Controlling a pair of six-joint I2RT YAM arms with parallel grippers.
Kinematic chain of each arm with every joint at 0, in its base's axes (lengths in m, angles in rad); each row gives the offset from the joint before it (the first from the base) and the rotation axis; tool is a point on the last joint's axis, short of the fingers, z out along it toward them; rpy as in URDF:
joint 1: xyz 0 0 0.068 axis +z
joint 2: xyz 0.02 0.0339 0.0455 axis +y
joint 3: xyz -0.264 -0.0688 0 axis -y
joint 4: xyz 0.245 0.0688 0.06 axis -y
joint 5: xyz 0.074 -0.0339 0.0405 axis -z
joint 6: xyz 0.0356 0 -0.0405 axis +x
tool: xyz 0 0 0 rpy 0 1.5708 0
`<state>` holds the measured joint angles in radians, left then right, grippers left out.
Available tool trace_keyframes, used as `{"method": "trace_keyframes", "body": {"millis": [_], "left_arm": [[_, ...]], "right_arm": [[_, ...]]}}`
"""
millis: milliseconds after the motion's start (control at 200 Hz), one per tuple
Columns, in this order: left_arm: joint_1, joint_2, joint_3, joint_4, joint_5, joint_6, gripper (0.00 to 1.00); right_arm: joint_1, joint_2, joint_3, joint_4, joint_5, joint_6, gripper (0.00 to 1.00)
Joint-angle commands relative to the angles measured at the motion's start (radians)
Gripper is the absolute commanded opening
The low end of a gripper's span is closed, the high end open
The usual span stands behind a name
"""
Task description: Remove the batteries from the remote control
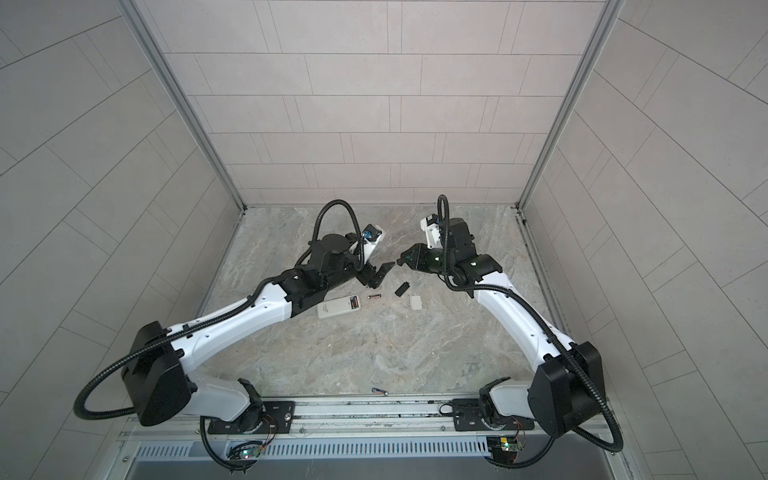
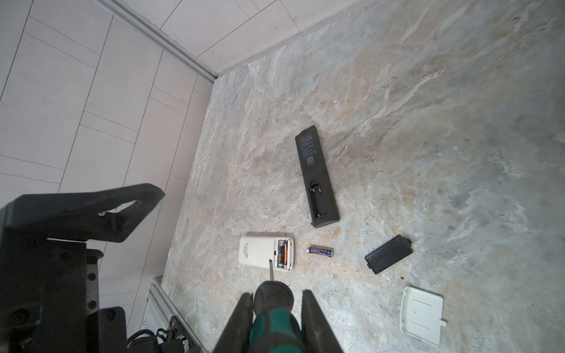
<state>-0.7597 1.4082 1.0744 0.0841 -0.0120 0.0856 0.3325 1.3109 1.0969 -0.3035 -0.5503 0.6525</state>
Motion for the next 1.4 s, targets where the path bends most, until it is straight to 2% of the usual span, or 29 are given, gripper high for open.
{"method": "trace_keyframes", "body": {"millis": [0, 150, 285, 365, 495, 781, 1001, 1251, 1326, 1396], "left_arm": [[0.052, -0.035, -0.032, 0.048, -0.159, -0.183, 1.00], [0.183, 0.021, 0.099, -0.298, -0.125, -0.387, 1.00], [0.347, 0.096, 0.182, -0.607, 0.046, -0.582, 1.00], [0.399, 0.124, 0.203, -0.739, 0.119, -0.613, 1.00], [0.404, 0.136, 0.202, -0.886, 0.095, -0.630, 1.00], [0.404, 0.181, 0.139, -1.019, 0.066, -0.708, 1.00], [0.401, 0.214, 0.089, -0.996, 0.103, -0.764, 0.98], [0.398, 0.254, 0.076, -0.949, 0.157, -0.748, 0.97], [0.398, 0.251, 0.066, -0.921, 0.184, -0.714, 0.93], [0.397, 0.233, 0.065, -0.904, 0.184, -0.631, 0.89]], "right_arm": [[0.002, -0.029, -0.010, 0.079, 0.052, 0.003, 0.14], [0.059, -0.008, 0.006, 0.074, 0.125, -0.050, 0.14], [0.139, 0.036, 0.032, 0.063, 0.193, -0.101, 0.14], [0.187, 0.064, 0.041, 0.060, 0.227, -0.124, 0.14], [0.280, 0.112, 0.065, 0.034, 0.293, -0.187, 0.13], [0.405, 0.217, 0.062, 0.079, 0.377, -0.222, 0.12], [0.467, 0.277, 0.065, 0.122, 0.429, -0.234, 0.11], [0.502, 0.313, 0.068, 0.121, 0.503, -0.264, 0.11], [0.504, 0.317, 0.066, 0.120, 0.525, -0.267, 0.10], [0.504, 0.316, 0.070, 0.110, 0.546, -0.273, 0.10]]}}
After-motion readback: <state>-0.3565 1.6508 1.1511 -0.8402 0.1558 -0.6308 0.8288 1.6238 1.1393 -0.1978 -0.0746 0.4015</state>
